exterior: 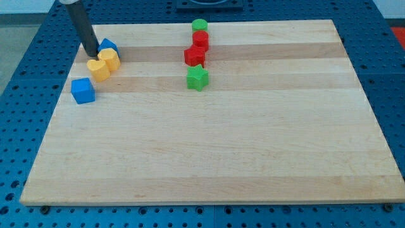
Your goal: Push the yellow heart closer to blue cube
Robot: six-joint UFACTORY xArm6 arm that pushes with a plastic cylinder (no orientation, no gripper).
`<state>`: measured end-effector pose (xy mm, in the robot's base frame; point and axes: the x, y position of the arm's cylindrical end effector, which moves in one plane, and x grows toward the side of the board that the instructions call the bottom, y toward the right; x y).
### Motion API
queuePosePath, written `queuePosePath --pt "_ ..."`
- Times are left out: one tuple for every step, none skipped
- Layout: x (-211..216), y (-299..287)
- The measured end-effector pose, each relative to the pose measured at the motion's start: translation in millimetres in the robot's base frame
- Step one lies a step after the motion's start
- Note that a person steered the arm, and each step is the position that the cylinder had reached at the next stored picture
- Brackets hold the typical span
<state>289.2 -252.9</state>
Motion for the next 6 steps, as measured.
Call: queuePosePath --pt "-10 9" --pt "-28 7" --pt "-7 -22" --pt "37 -48" --pt "71 -36" --pt "74 -21"
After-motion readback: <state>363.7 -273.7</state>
